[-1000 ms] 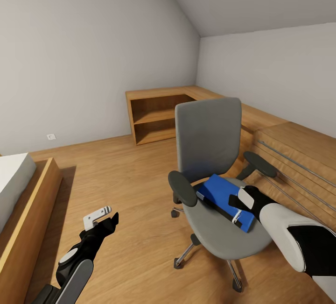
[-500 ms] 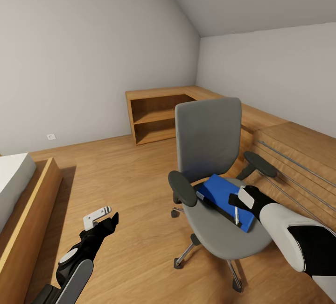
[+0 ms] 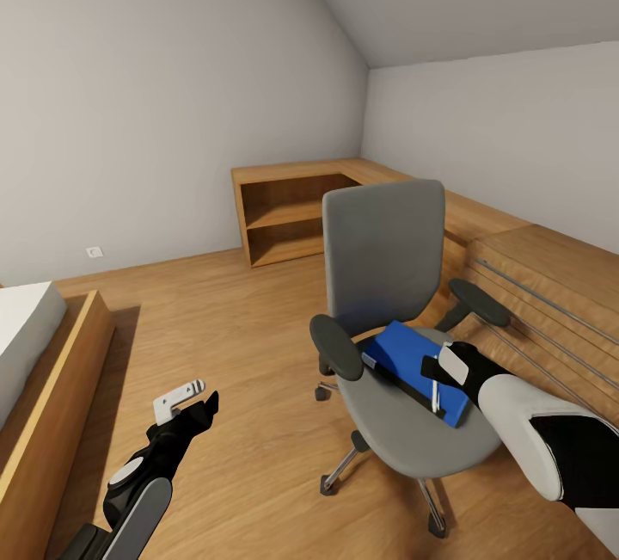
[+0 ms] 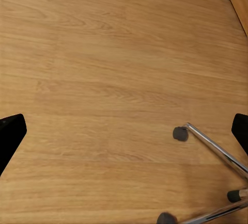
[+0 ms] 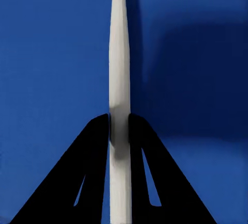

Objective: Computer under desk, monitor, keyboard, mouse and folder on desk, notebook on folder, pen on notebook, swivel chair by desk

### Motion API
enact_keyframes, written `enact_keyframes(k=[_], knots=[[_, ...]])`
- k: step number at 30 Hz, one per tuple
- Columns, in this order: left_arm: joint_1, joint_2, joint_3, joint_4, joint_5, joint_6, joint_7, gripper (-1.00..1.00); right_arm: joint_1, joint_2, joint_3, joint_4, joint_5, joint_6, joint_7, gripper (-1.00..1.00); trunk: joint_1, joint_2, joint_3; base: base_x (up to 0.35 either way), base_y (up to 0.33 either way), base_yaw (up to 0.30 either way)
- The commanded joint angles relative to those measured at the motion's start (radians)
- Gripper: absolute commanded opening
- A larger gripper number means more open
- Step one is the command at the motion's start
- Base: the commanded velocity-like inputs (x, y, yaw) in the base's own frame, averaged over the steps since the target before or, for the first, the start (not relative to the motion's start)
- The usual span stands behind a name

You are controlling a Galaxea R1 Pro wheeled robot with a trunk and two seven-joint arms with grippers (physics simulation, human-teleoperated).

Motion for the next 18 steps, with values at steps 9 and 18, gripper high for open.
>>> enact_keyframes(k=[9, 18], knots=[[-0.001, 0.001, -0.002, -0.001, 0.006, 0.002, 0.008, 1.0, 0.0, 0.0, 0.008, -0.002, -0.014, 0.005, -0.007, -1.0, -0.012, 0.021, 0.008, 0.0, 0.0, 0.0], [-0.001, 0.001, -0.002, 0.0, 0.006, 0.002, 0.009, 1.0, 0.0, -0.001, 0.007, -0.003, -0.014, 0.005, -0.005, -1.0, -0.046, 0.084, 0.037, 0.0, 0.0, 0.0]])
